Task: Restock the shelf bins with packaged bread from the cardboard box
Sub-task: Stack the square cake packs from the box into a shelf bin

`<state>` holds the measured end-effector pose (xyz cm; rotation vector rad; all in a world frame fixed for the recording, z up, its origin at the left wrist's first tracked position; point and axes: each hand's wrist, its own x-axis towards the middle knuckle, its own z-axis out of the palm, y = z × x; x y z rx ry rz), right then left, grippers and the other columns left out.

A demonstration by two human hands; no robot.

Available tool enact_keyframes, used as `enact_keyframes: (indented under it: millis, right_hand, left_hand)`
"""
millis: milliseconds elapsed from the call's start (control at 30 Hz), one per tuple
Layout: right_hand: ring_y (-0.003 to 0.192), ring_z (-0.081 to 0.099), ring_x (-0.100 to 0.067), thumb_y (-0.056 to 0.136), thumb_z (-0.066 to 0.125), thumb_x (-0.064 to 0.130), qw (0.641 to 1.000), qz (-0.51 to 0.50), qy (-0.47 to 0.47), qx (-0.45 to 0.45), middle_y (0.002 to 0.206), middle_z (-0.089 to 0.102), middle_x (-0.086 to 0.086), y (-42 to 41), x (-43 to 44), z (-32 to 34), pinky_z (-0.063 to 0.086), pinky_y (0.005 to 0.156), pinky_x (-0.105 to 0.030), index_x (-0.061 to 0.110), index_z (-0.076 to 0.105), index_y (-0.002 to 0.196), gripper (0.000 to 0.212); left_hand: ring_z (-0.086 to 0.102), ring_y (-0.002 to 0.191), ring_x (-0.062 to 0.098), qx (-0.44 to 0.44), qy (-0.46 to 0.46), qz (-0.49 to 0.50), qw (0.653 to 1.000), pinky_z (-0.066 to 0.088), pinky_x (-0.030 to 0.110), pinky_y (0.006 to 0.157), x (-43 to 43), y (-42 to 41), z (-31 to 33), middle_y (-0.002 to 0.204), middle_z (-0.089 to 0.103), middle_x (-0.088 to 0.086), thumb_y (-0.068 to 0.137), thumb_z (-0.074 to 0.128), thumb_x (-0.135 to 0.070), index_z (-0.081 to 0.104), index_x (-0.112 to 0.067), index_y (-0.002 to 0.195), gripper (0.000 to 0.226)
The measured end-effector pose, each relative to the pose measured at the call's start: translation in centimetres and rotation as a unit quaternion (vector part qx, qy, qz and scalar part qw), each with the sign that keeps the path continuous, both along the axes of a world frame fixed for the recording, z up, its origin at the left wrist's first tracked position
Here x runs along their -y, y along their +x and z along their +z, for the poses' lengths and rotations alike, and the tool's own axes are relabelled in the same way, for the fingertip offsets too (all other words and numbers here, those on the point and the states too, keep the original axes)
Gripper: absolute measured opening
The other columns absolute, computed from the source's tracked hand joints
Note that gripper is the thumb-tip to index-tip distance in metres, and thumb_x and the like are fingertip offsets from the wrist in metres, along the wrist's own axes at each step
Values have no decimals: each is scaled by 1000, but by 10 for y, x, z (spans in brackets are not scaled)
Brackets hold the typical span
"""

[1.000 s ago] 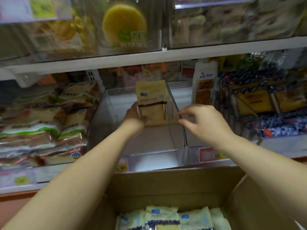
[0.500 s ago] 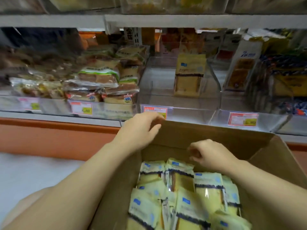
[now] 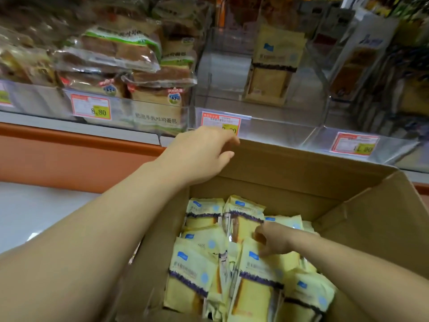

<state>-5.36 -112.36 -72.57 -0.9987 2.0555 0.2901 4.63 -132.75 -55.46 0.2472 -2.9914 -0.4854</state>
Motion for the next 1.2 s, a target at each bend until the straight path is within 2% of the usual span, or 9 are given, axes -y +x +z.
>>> enact_keyframes:
  millis: [67, 167, 333, 467, 567, 733, 1000, 1100, 1200]
  right_hand:
    - [78, 46, -19, 86, 65, 27, 1000, 23, 1, 1, 85, 51, -2, 1, -1, 1, 35, 62, -28, 19, 45, 72, 26]
    - [71, 42, -19, 88, 62, 25, 999, 22, -30, 12, 74, 47, -2, 2, 0, 21, 31, 58, -30, 13, 52, 76, 20]
    - [77, 54, -17, 93, 51, 24, 988, 25, -145, -42, 85, 59, 2, 1, -2, 88, 44, 70, -31, 20, 57, 90, 7]
    - [81, 57, -13, 93, 51, 26, 960, 46, -242, -131, 87, 62, 8, -3, -11, 147, 48, 73, -32, 31, 50, 88, 7]
    - [83, 60, -14, 92, 55, 27, 921, 27, -344, -181, 89, 66, 9, -6, -18, 189, 50, 73, -36, 30, 56, 94, 4]
    - [85, 63, -22, 91, 53, 23, 816, -8, -521, -249, 92, 68, 4, -14, -17, 240, 52, 68, -45, 27, 59, 98, 11]
    - [89, 63, -17, 90, 59, 16, 653, -40, -692, -305, 95, 65, 4, -41, 12, 280, 55, 72, -40, 13, 65, 102, 13]
    - [105, 54, -14, 88, 66, 19, 632, -112, -698, -316, 114, 57, 4, -62, 13, 268, 47, 90, -31, 12, 57, 122, 36]
    - [113, 46, -7, 89, 64, 24, 656, -244, -667, -255, 130, 48, 5, -83, 2, 246, 38, 93, -23, 16, 42, 138, 54]
  left_hand:
    - [51, 119, 10, -2, -1, -1, 1000, 46, 35, 93, 1, -1, -2, 131, 55, -11, 98, 47, -35, 48, -34, 133, 35]
    - [52, 119, 10, -1, 0, -5, 1000, 47, 34, 94, 1, 0, -4, 132, 55, -11, 97, 48, -35, 48, -33, 133, 36]
    - [51, 119, 9, 44, 29, -39, 998, 47, 38, 99, -9, 6, -9, 132, 55, -11, 95, 51, -37, 49, -34, 132, 37]
    - [51, 119, 6, 80, 102, -70, 989, 44, 32, 102, -19, 13, -6, 130, 55, -12, 89, 60, -42, 50, -32, 133, 46]
    - [51, 119, 3, 70, 155, -74, 983, 41, 27, 104, -27, 17, -2, 131, 54, -12, 81, 71, -43, 49, -29, 135, 60]
    - [56, 103, 3, -112, 140, 7, 984, 46, 24, 91, -35, 5, 23, 112, 60, -17, 83, 70, -35, 58, -29, 125, 44]
    - [60, 88, 17, -246, 89, 91, 961, 52, 39, 75, -25, -44, 74, 99, 66, -8, 86, 65, -29, 60, -28, 111, 26]
    - [59, 88, 18, -271, 117, 127, 947, 51, 37, 75, -18, -66, 69, 98, 66, -6, 88, 64, -28, 61, -26, 108, 21]
    - [56, 87, 10, -262, 201, 153, 931, 44, 26, 73, -10, -82, 58, 94, 62, -11, 90, 63, -24, 61, -22, 111, 21]
